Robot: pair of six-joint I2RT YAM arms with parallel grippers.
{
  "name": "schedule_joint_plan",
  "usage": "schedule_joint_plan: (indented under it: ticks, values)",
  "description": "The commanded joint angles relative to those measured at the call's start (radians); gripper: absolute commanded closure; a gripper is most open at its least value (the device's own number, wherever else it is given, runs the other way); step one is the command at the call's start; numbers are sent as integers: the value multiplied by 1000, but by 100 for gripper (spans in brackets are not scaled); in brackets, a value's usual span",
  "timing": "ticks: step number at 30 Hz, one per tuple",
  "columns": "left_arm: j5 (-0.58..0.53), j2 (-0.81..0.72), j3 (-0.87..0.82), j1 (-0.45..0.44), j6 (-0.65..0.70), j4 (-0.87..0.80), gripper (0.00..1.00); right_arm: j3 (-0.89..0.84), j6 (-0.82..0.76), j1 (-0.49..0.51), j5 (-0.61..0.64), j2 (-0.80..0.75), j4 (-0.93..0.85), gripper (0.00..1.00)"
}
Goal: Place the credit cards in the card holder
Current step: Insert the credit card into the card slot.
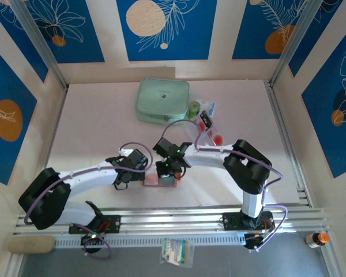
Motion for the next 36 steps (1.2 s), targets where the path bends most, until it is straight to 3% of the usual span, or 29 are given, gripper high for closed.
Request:
schedule_joint_plan:
  ticks: [1,27,36]
  values:
    - [0,-17,-17,7,-19,-10,0,-15,-27,-13,-12,-55,-19,100]
    - [48,24,-25,6,3,53,0,-71,74,37,-23,-46,80,100]
    - [55,36,-34,6,2,66,0,-17,61,46,-48,4,81,100]
